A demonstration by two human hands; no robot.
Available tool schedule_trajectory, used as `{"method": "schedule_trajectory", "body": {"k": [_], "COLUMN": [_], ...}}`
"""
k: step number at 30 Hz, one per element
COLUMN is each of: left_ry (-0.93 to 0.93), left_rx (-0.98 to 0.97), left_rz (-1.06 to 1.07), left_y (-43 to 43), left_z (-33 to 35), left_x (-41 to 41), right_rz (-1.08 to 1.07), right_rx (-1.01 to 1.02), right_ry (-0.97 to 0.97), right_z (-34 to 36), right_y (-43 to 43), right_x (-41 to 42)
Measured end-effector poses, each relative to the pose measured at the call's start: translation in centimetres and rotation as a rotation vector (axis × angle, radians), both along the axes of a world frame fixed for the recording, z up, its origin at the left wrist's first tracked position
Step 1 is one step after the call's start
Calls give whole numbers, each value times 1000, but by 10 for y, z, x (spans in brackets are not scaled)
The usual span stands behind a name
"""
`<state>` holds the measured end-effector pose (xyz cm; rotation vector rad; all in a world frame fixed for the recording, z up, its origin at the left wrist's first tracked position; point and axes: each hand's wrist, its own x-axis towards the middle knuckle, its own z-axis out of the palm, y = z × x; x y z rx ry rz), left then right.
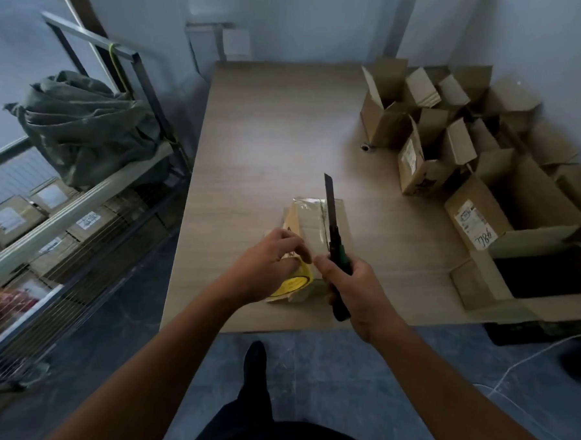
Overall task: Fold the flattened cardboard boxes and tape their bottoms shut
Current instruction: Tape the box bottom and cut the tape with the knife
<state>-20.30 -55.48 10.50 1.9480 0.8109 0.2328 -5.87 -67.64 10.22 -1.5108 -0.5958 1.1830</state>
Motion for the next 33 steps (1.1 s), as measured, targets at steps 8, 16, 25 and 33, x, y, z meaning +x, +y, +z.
{"method": "schedule_trajectory", "body": {"k": [8, 16, 25, 33], "left_ry": [67, -198, 48, 447], "left_rx": [76, -198, 114, 411], "left_rz": [27, 57, -66, -114], "left_y": [-78, -98, -19, 32], "left_z": [-1, 1, 6, -13], "left_x": [-2, -26, -27, 21], "right_rz": [23, -91, -417, -301], "right_rx": [37, 55, -22, -184], "right_ry": [-233, -304, -202, -310], "right_z": [-3, 10, -2, -56], "right_y": [-62, -72, -58, -15], "right_x": [-7, -3, 25, 73]}}
